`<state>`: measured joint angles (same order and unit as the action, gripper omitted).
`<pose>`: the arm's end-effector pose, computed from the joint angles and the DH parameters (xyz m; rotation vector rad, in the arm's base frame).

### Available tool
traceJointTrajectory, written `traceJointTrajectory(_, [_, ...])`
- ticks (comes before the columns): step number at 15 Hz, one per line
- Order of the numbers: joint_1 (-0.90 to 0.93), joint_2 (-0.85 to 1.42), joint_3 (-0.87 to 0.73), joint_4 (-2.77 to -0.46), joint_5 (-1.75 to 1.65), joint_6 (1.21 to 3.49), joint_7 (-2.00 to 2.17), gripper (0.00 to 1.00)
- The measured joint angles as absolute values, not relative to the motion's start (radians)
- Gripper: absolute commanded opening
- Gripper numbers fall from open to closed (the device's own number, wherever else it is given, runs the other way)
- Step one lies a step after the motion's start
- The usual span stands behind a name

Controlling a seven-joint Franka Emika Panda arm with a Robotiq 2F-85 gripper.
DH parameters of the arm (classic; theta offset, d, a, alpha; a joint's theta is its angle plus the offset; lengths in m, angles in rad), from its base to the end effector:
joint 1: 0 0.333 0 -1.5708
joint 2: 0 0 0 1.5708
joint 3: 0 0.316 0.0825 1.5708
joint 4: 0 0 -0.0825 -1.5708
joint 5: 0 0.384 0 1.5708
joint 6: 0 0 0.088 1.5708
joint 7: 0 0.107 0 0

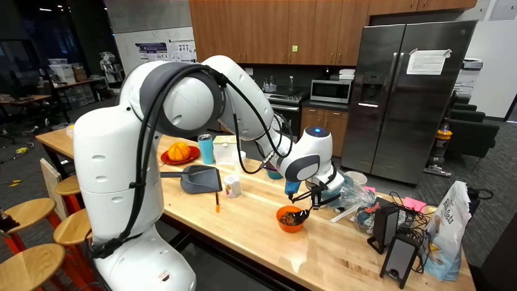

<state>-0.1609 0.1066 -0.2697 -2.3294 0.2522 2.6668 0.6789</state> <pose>0.4851 -0.2305 0.3173 -2.3601 1.8234 -0.3299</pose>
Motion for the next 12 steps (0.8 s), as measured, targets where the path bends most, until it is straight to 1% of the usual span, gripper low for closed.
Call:
traceJointTrajectory(5, [-0.137, 0.075, -0.255, -2.349, 0.069, 2.694, 0.819, 0.06])
traceJointTrajectory(12, [-0.124, 0.042, -0.241, -2.350, -0.318, 2.700, 1.102, 0.06])
